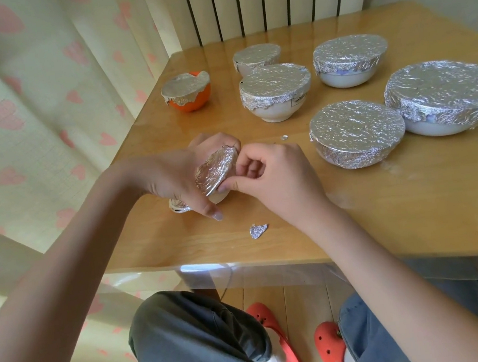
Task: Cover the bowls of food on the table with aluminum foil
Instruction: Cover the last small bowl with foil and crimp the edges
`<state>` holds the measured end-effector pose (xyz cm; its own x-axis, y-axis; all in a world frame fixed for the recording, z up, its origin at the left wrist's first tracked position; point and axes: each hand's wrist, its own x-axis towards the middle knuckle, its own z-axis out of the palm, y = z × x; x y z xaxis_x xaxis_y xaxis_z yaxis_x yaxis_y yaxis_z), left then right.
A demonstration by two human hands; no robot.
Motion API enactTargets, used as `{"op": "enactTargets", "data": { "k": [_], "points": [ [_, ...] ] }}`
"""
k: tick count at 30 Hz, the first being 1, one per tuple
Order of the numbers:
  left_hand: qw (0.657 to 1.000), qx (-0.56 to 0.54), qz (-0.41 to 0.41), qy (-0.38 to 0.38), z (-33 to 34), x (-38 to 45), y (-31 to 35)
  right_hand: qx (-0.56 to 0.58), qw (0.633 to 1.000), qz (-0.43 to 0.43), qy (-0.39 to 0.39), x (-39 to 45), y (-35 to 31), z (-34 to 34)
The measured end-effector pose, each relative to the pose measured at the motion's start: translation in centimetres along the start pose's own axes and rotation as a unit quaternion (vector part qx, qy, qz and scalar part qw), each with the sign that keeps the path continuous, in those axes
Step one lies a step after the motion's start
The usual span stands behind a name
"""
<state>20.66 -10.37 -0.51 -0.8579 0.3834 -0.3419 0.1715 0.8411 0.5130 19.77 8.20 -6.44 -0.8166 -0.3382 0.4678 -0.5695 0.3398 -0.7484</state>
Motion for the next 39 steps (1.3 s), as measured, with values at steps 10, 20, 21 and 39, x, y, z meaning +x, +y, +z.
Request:
{"op": "enactTargets", "data": {
  "k": [10, 20, 21, 39],
  "points": [
    [1.0, 0.001, -0.004, -0.001, -0.1, 0.0, -0.1, 0.212, 0.971, 0.113, 0.001, 0.5, 1.0, 0.1],
    [0.999, 0.034, -0.002, 0.005, 0.1, -0.1, -0.5, 0.328, 0.933, 0.143, -0.04, 0.9, 1.4, 0.1],
    [0.999, 0.035, 0.0, 0.004, 0.1, -0.1, -0.4, 0.326, 0.934, 0.141, -0.038, 0.9, 1.5, 0.1],
    [1.0, 0.026, 0.01, -0.01, 0.2, -0.1, -0.4, -0.141, 0.983, -0.103, -0.055, 5.0, 1.1, -3.0]
  ]
}}
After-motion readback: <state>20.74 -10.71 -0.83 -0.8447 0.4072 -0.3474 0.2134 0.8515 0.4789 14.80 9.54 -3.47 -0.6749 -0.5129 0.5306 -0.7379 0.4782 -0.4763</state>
